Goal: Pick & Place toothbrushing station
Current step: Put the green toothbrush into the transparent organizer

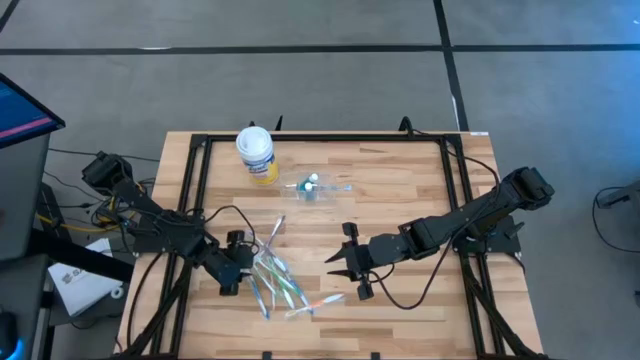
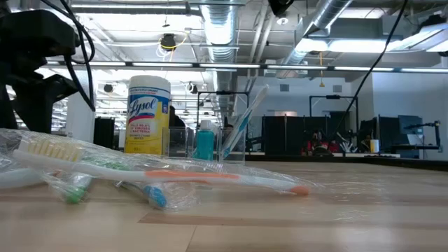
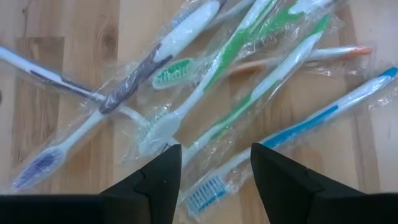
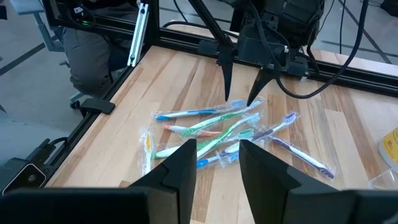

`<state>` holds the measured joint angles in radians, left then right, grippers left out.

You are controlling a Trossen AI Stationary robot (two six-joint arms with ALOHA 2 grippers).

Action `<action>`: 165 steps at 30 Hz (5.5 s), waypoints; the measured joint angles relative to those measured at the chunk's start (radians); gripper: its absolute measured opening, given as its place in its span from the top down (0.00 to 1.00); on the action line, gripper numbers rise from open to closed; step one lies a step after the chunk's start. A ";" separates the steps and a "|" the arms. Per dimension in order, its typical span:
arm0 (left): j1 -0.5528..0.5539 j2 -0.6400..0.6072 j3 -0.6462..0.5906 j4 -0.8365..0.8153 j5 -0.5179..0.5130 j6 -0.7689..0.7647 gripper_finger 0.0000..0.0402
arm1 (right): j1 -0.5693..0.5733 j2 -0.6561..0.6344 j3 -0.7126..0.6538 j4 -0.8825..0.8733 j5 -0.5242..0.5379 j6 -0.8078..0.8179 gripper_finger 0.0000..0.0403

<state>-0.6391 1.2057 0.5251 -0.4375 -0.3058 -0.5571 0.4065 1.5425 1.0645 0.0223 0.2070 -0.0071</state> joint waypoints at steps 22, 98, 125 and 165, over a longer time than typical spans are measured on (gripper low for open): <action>0.001 0.001 -0.071 0.007 -0.045 0.000 0.78 | -0.003 0.000 0.000 0.000 0.000 0.000 0.72; 0.343 0.221 0.432 0.060 0.169 -0.034 1.00 | -0.012 0.050 0.038 -0.176 0.110 -0.152 0.72; 0.359 0.220 0.428 0.122 0.270 -0.045 1.00 | -0.048 0.223 0.229 -0.439 0.187 -0.274 0.72; 0.350 0.157 0.427 0.147 0.243 0.074 0.92 | -0.073 0.451 0.541 -0.796 0.151 -0.200 0.98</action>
<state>-0.2894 1.3630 0.9520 -0.2908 -0.0630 -0.4829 0.3332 1.9938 1.6054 -0.7740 0.3581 -0.2067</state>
